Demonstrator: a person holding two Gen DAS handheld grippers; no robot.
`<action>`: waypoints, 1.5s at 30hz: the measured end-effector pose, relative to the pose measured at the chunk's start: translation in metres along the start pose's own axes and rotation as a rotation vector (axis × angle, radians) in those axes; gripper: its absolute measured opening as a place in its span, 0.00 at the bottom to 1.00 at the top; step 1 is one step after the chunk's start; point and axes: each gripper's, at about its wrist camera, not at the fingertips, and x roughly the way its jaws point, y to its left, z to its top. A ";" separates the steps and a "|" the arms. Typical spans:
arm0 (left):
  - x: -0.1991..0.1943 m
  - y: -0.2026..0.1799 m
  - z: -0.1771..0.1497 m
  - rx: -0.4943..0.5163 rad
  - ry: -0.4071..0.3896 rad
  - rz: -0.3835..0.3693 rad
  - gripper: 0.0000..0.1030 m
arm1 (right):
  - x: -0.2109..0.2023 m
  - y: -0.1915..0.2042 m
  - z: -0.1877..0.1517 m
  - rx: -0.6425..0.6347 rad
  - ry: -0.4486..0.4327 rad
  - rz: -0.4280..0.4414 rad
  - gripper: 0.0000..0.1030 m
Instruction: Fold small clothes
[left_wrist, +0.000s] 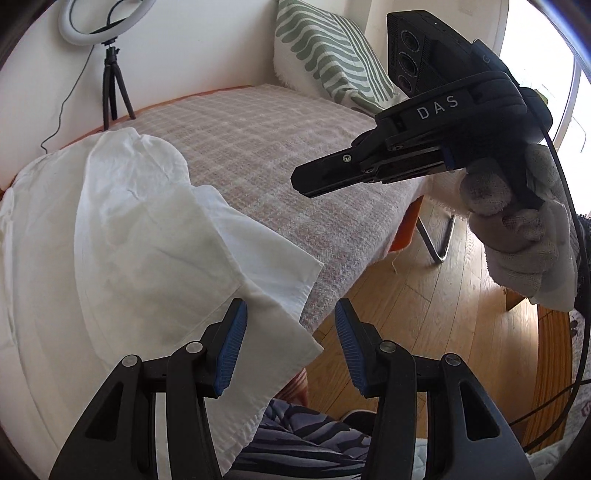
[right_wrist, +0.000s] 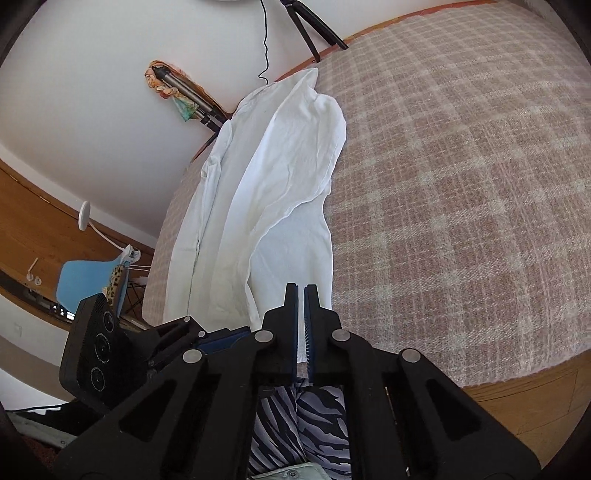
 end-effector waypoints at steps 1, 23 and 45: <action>0.006 -0.002 0.004 0.001 0.003 -0.004 0.47 | -0.003 -0.004 0.002 0.014 -0.010 0.000 0.07; -0.003 0.022 0.009 -0.233 -0.106 -0.003 0.05 | -0.008 -0.019 0.039 -0.012 -0.058 -0.028 0.47; -0.061 0.052 -0.011 -0.396 -0.205 -0.006 0.05 | 0.120 -0.021 0.134 0.140 0.039 0.105 0.10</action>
